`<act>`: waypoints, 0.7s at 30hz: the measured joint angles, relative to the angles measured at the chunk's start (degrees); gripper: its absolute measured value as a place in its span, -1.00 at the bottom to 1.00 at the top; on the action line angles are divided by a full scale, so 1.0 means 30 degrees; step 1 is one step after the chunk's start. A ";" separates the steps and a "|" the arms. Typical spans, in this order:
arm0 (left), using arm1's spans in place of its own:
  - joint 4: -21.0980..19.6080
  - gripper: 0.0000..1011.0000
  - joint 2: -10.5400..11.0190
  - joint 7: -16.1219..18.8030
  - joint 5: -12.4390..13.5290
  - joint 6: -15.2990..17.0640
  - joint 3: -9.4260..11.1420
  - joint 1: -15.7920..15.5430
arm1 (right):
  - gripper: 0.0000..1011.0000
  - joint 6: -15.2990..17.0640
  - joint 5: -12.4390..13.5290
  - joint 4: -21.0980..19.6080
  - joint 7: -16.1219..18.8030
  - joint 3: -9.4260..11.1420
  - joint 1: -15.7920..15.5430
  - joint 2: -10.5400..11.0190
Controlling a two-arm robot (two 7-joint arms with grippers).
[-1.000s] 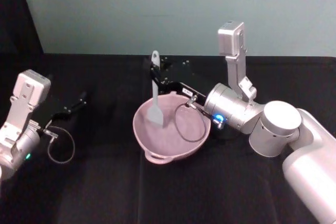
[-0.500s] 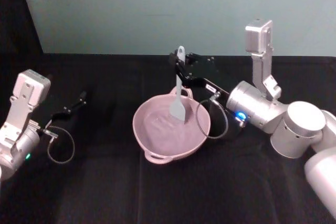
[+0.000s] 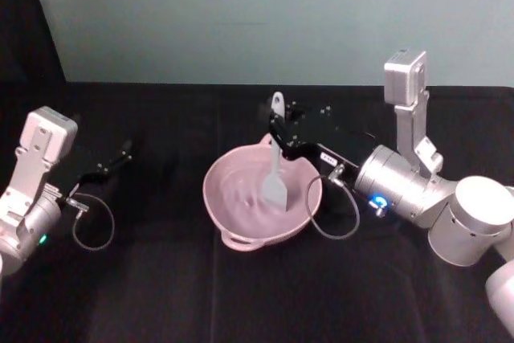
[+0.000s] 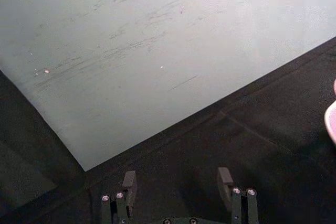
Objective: Use the one hand to pick up the spoon and stir the clear water in the bowl.
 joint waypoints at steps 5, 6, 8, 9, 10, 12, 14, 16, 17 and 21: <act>0.0000 1.00 0.0000 0.0000 -0.0001 0.0000 0.0001 0.0001 | -0.76 0.0024 0.0017 -0.0604 0.0173 -0.0318 -0.0405 0.0071; 0.0000 1.00 0.0000 0.0000 -0.0001 0.0000 0.0000 0.0000 | -0.76 0.0024 0.0020 -0.0642 0.0206 -0.0376 -0.0432 0.0058; 0.0000 1.00 0.0000 0.0000 -0.0001 0.0000 0.0000 0.0000 | -0.76 0.0024 0.0031 -0.0660 0.0279 -0.0569 -0.0446 -0.0043; 0.0000 1.00 0.0000 0.0000 0.0000 0.0000 0.0001 0.0001 | -0.76 0.0024 0.0031 -0.0643 0.0297 -0.0638 -0.0433 -0.0093; 0.0000 1.00 0.0000 0.0000 0.0000 0.0000 0.0001 0.0001 | -0.76 0.0019 0.0034 -0.0614 0.0310 -0.0698 -0.0411 -0.0149; 0.0000 1.00 0.0000 0.0000 0.0000 0.0000 0.0001 0.0001 | -0.76 -0.0014 0.0035 -0.0466 0.0363 -0.0871 -0.0284 -0.0358; 0.0000 1.00 0.0000 -0.0001 0.0000 0.0000 0.0001 0.0000 | -0.76 -0.0090 0.0035 -0.0204 0.0392 -0.1002 -0.0075 -0.0612; 0.0000 1.00 0.0000 0.0000 -0.0001 0.0000 0.0001 0.0000 | -0.76 -0.0136 0.0035 0.0032 0.0399 -0.1090 0.0089 -0.0808; 0.0000 1.00 0.0000 0.0000 -0.0001 0.0000 0.0001 0.0001 | -0.76 -0.0169 0.0039 0.0150 0.0402 -0.1132 0.0176 -0.0905; 0.0000 1.00 0.0000 0.0000 -0.0001 0.0000 0.0001 0.0000 | -0.76 -0.0327 0.0030 0.0765 0.0403 -0.1287 0.0656 -0.1382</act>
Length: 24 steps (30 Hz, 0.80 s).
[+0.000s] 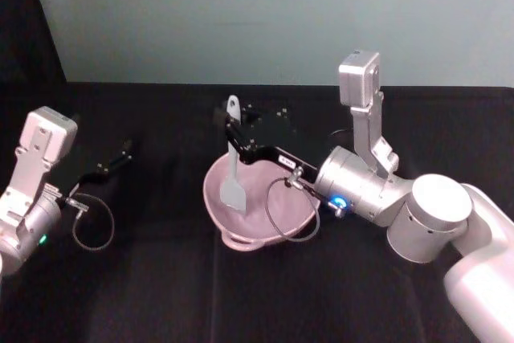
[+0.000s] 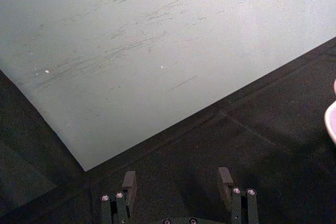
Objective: Use the one hand to pick up the spoon and stir the clear water in the bowl.
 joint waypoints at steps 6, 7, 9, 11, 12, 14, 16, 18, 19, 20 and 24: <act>0.0000 1.00 0.0000 0.0001 0.0001 0.0000 0.0000 0.0001 | -0.76 -0.0267 -0.0069 0.1437 -0.0086 -0.0013 0.0960 -0.0719; -0.0001 1.00 0.0001 0.0000 0.0000 0.0000 -0.0001 0.0000 | -0.76 -0.0285 -0.0077 0.1580 -0.0097 0.0003 0.1036 -0.0767; 0.0000 1.00 0.0000 0.0000 0.0001 0.0000 -0.0001 0.0001 | -0.76 -0.0327 -0.0098 0.1906 -0.0120 0.0047 0.1249 -0.0893; -0.0001 1.00 0.0000 0.0000 0.0001 0.0000 -0.0001 0.0000 | -0.76 -0.0348 -0.0135 0.2326 -0.0180 0.0147 0.1489 -0.0998; 0.0000 1.00 -0.0001 0.0000 0.0000 0.0000 0.0000 0.0000 | -0.76 -0.0353 -0.0163 0.2540 -0.0249 0.0228 0.1632 -0.1035; -0.0001 1.00 0.0000 0.0000 0.0001 0.0000 0.0000 0.0001 | -0.76 -0.0361 -0.0177 0.2728 -0.0284 0.0314 0.1739 -0.1049; 0.0000 1.00 0.0000 0.0000 0.0001 0.0000 0.0000 0.0001 | -0.76 -0.0365 -0.0197 0.2937 -0.0365 0.0446 0.1843 -0.1041; 0.0000 1.00 0.0000 0.0000 0.0001 0.0000 -0.0001 0.0000 | -0.76 -0.0365 -0.0208 0.3012 -0.0412 0.0553 0.1889 -0.1012; -0.0001 1.00 0.0000 0.0000 0.0000 0.0000 0.0000 0.0000 | -0.76 -0.0364 -0.0215 0.3031 -0.0439 0.0670 0.1903 -0.0933; -0.0001 1.00 0.0000 0.0000 0.0000 0.0000 0.0000 0.0000 | -0.76 -0.0363 -0.0215 0.3031 -0.0457 0.0735 0.1903 -0.0883; 0.0000 1.00 0.0000 0.0000 0.0001 0.0000 0.0000 -0.0001 | -0.76 -0.0339 -0.0207 0.2742 -0.0608 0.1124 0.1690 -0.0506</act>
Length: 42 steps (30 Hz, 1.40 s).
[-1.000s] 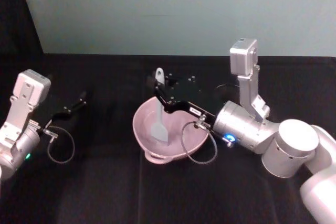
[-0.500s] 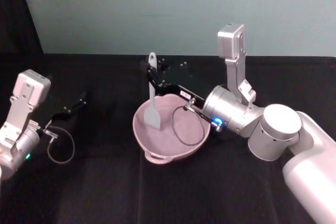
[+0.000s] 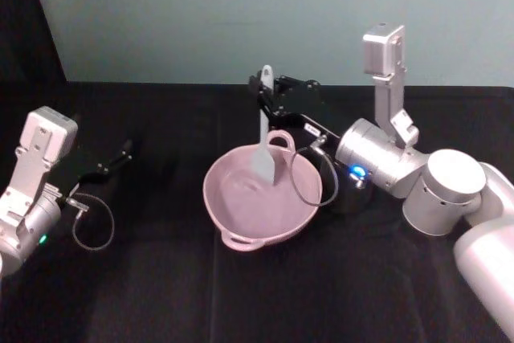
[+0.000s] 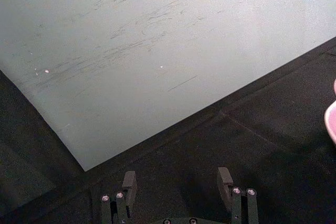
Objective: Use the one hand to pick up the spoon and stir the clear water in the bowl.
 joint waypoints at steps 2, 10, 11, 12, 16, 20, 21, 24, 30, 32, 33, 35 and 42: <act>0.0000 1.00 0.0000 0.0001 -0.0001 0.0000 0.0000 0.0001 | -0.76 0.0041 0.0006 -0.0182 -0.0082 0.0135 -0.0145 0.0172; -0.0001 1.00 0.0000 0.0000 -0.0001 0.0001 -0.0001 0.0001 | -0.76 0.0297 0.0066 -0.1453 -0.0234 0.0568 -0.1174 0.0972; -0.0001 1.00 0.0000 0.0000 -0.0001 0.0001 0.0000 0.0001 | -0.76 0.0311 0.0105 -0.1804 -0.0241 0.0616 -0.1455 0.1120; 0.0000 1.00 0.0000 0.0000 0.0000 0.0000 0.0000 0.0002 | -0.76 0.0320 0.0116 -0.1917 -0.0241 0.0622 -0.1566 0.1173; 0.0000 1.00 0.0000 0.0000 0.0000 0.0000 0.0000 0.0001 | -0.76 0.0330 0.0176 -0.2805 -0.0229 0.0637 -0.2227 0.1438; -0.0001 1.00 0.0000 0.0001 0.0000 0.0000 -0.0001 0.0000 | -0.76 0.0317 0.0204 -0.3261 -0.0135 0.0490 -0.2532 0.1476; 0.0000 1.00 0.0000 0.0000 -0.0001 0.0000 0.0000 0.0001 | -0.76 0.0312 0.0207 -0.3329 -0.0104 0.0418 -0.2577 0.1459; 0.0000 1.00 0.0000 0.0000 -0.0001 0.0000 0.0000 0.0002 | -0.76 0.0298 0.0201 -0.3446 0.0036 0.0153 -0.2627 0.1330; 0.0000 1.00 0.0000 0.0000 0.0000 0.0000 0.0000 0.0001 | -0.76 0.0274 0.0147 -0.3100 0.0310 -0.0470 -0.2282 0.0790; 0.0000 1.00 0.0000 0.0000 -0.0001 0.0001 0.0000 0.0001 | -0.76 0.0238 0.0120 -0.2748 0.0370 -0.0675 -0.2014 0.0494; -0.0001 1.00 0.0000 0.0000 -0.0001 0.0001 0.0000 0.0000 | -0.76 0.0238 0.0120 -0.2748 0.0370 -0.0675 -0.2014 0.0494; 0.0000 1.00 0.0000 0.0000 -0.0001 0.0000 0.0000 0.0001 | -0.76 0.0163 0.0110 -0.2299 0.0456 -0.0827 -0.1683 0.0160; 0.0000 1.00 0.0000 0.0000 0.0000 0.0000 0.0000 0.0001 | -0.76 0.0020 -0.0016 -0.0739 0.0409 -0.0991 -0.0554 -0.0711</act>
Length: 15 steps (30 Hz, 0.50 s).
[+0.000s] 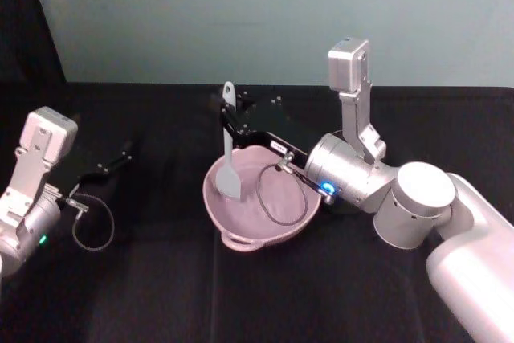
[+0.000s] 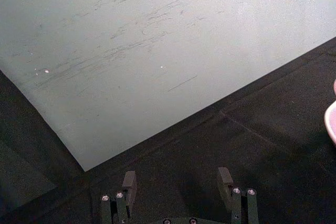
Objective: Use the one hand to pick up the spoon and stir the clear water in the bowl.
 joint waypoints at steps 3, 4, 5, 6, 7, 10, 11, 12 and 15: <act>0.0000 1.00 0.0000 0.0000 0.0000 0.0001 0.0000 0.0000 | -0.76 -0.0044 -0.0171 0.0500 -0.0169 -0.0002 0.0387 -0.0194; 0.0000 1.00 0.0000 0.0000 0.0000 0.0001 0.0000 0.0000 | -0.76 -0.0054 -0.0260 0.0708 -0.0247 0.0033 0.0557 -0.0236; 0.0000 1.00 0.0000 0.0000 -0.0001 0.0000 -0.0001 0.0001 | -0.76 -0.0057 -0.0299 0.0831 -0.0304 0.0064 0.0641 -0.0252; 0.0000 1.00 0.0000 -0.0001 -0.0001 0.0001 -0.0001 0.0000 | -0.76 -0.0062 -0.0325 0.0942 -0.0351 0.0109 0.0711 -0.0261; 0.0000 1.00 0.0000 0.0000 -0.0001 0.0001 -0.0001 0.0000 | -0.76 -0.0074 -0.0361 0.1111 -0.0392 0.0202 0.0819 -0.0264; 0.0000 1.00 0.0000 0.0000 -0.0001 0.0000 -0.0001 0.0001 | -0.76 -0.0107 -0.0387 0.1324 -0.0510 0.0392 0.0921 -0.0245; 0.0000 1.00 0.0000 0.0000 -0.0001 0.0000 0.0000 0.0000 | -0.76 -0.0117 -0.0396 0.1382 -0.0570 0.0524 0.0933 -0.0189; 0.0000 1.00 0.0001 0.0000 0.0000 0.0001 -0.0001 0.0000 | -0.76 -0.0117 -0.0399 0.1383 -0.0618 0.0591 0.0933 -0.0153; 0.0000 1.00 0.0000 0.0000 -0.0001 0.0000 -0.0001 0.0001 | -0.76 -0.0117 -0.0412 0.1225 -0.0727 0.0865 0.0806 0.0088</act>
